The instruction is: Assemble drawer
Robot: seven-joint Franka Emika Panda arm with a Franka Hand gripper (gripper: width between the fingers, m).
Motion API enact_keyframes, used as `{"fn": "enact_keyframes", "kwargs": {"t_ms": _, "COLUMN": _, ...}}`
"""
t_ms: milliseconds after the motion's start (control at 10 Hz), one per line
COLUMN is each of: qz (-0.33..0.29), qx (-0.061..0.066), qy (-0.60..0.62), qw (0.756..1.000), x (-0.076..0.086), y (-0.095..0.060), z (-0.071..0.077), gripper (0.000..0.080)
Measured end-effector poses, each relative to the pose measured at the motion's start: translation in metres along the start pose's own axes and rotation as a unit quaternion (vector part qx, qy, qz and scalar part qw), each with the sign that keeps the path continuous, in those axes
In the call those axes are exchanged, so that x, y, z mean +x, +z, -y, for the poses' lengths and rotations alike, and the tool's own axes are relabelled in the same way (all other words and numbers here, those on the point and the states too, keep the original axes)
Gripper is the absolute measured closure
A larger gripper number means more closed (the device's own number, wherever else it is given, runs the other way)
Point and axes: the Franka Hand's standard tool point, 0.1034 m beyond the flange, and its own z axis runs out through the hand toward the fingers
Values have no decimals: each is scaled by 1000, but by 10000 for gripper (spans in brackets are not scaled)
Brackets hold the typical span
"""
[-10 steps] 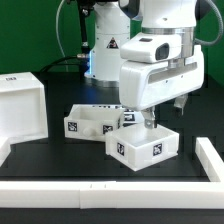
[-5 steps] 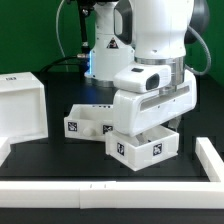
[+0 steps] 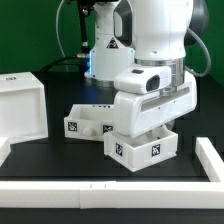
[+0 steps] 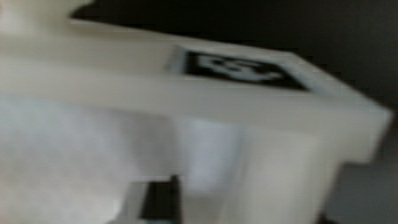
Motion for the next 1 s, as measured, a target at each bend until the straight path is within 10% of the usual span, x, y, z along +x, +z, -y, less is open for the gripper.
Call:
{"fn": "enact_keyframes", "kwargs": {"t_ms": 200, "qz": 6, "qx": 6, "qy": -12, "qw": 1000, "x": -1, "y": -15, "z": 21, "gripper": 769}}
{"fn": "enact_keyframes", "kwargs": {"t_ms": 500, "qz": -8, "qx": 9, "qy": -16, "qw": 1000, "x": -10, "y": -31, "z": 74, "gripper": 769}}
{"fn": "enact_keyframes", "kwargs": {"t_ms": 800, "qz": -12, "qx": 8, "qy": -25, "qw": 1000, "x": -10, "y": -28, "z": 75, "gripper": 769}}
{"fn": "enact_keyframes", "kwargs": {"t_ms": 1000, "qz": -26, "qx": 9, "qy": -50, "qw": 998, "x": -20, "y": -25, "z": 115, "gripper": 769}}
